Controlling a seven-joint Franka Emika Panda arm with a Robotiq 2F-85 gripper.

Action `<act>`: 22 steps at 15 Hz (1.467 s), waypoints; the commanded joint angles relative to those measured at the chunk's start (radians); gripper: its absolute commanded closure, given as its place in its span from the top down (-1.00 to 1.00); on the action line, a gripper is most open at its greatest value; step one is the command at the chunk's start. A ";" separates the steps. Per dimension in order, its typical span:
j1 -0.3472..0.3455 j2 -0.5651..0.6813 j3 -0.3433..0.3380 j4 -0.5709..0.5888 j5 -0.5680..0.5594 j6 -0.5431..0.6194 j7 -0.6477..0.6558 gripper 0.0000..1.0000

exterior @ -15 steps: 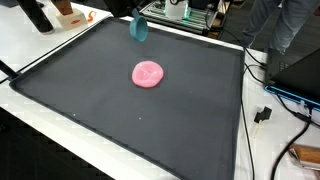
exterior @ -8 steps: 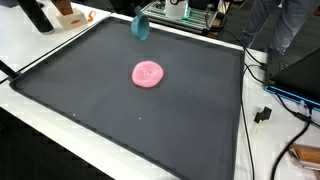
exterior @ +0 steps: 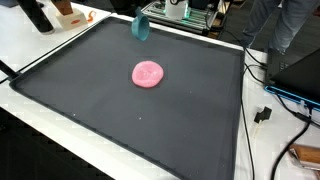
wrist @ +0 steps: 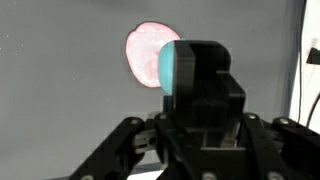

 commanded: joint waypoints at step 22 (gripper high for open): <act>-0.176 0.133 0.016 0.019 0.435 -0.211 -0.643 -0.50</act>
